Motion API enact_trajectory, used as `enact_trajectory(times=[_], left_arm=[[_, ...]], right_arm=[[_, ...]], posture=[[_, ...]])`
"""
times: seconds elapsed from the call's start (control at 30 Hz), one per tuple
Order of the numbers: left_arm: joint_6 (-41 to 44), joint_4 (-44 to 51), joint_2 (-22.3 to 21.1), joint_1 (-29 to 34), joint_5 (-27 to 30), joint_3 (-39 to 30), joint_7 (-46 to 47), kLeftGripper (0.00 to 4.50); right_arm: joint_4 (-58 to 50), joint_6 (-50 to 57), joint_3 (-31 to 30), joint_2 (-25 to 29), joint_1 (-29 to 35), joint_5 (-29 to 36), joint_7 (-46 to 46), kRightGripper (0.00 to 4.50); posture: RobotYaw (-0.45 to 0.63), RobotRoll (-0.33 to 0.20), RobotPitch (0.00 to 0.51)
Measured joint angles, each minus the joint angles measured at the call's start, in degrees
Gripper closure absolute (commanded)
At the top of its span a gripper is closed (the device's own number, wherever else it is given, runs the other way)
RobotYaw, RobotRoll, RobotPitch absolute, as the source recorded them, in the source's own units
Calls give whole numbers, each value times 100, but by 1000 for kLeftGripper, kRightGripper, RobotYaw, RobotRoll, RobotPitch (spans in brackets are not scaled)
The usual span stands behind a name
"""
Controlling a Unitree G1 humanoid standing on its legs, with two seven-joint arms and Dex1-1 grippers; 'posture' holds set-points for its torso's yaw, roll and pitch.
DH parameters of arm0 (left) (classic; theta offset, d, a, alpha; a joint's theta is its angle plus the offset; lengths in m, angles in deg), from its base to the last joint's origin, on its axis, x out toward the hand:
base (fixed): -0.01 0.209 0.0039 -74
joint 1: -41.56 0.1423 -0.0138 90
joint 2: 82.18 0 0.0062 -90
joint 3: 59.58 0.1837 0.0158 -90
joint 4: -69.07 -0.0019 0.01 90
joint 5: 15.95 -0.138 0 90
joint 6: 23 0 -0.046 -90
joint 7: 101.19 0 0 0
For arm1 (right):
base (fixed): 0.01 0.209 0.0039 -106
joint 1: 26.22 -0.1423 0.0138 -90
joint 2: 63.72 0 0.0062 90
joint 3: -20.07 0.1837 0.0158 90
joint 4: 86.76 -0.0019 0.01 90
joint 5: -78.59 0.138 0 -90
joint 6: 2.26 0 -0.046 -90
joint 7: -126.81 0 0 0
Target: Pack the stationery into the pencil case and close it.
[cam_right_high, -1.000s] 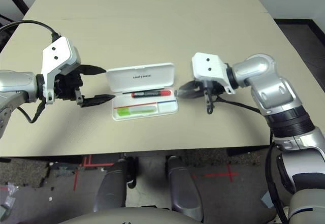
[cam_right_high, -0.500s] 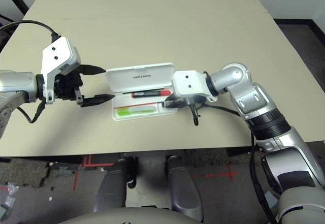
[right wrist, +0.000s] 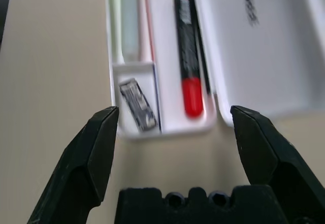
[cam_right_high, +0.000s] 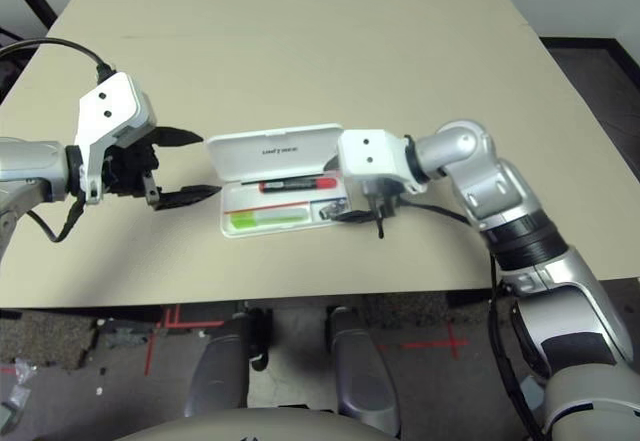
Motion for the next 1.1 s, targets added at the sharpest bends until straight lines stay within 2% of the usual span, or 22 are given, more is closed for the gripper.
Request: enact_trajectory(times=[0.1,0.2,0.33,0.53,0.63,0.77,0.93,1.1], left_arm=[[-75,-123,-87,108,-135,0,-1,0],[-253,-376,-88,119,-309,16,8,592],[-831,-1085,-79,117,-919,240,165,2154],[-1520,-2170,57,62,-1709,674,335,4473],[-1924,-2781,261,-39,-2149,823,573,4473],[-2296,-3235,633,-197,-2402,843,857,4473],[-2653,-3539,1320,-616,-2404,708,1155,4473],[-2811,-3625,1789,-831,-2302,613,1185,4473]], right_arm=[[234,159,196,596,65,108,283,24],[488,222,380,961,127,162,411,0],[668,318,612,1254,262,230,437,0],[542,478,753,1269,535,322,343,0],[381,535,769,1273,658,331,271,0],[316,586,770,1279,737,338,241,0],[213,630,772,1298,762,348,200,0],[192,642,772,1303,765,348,183,0]], posture=[[-59,0,219],[-70,0,219],[-95,0,215],[-107,0,213],[-109,0,213],[-113,0,213],[-113,0,212],[-114,0,211]])
